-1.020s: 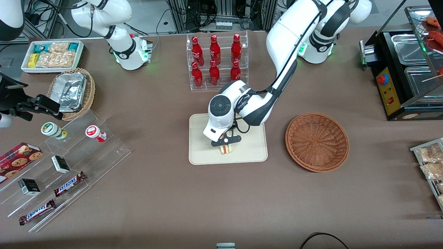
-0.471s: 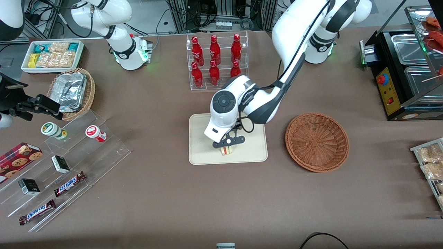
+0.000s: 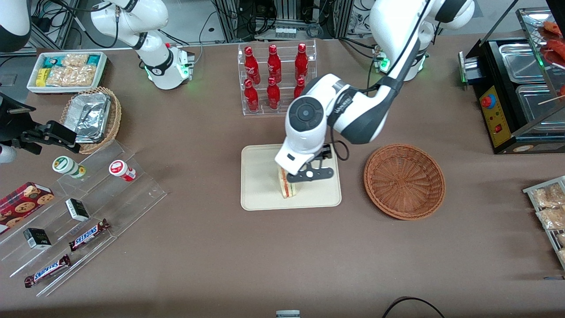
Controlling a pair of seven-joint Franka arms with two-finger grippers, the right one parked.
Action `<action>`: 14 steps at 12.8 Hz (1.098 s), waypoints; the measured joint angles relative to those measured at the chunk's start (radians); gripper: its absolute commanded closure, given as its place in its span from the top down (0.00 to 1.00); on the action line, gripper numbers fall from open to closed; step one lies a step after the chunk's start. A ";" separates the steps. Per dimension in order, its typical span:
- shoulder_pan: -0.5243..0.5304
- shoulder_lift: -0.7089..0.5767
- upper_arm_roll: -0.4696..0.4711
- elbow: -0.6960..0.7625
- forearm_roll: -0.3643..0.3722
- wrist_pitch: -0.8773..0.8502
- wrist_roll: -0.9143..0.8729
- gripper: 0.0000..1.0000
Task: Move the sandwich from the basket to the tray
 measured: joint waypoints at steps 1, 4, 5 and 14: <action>0.026 -0.009 0.001 -0.001 0.009 -0.039 0.005 1.00; 0.134 -0.064 0.004 -0.054 0.013 -0.082 0.119 1.00; 0.173 -0.092 0.005 -0.093 0.013 -0.082 0.177 1.00; 0.458 -0.421 0.006 -0.366 0.011 -0.178 0.599 1.00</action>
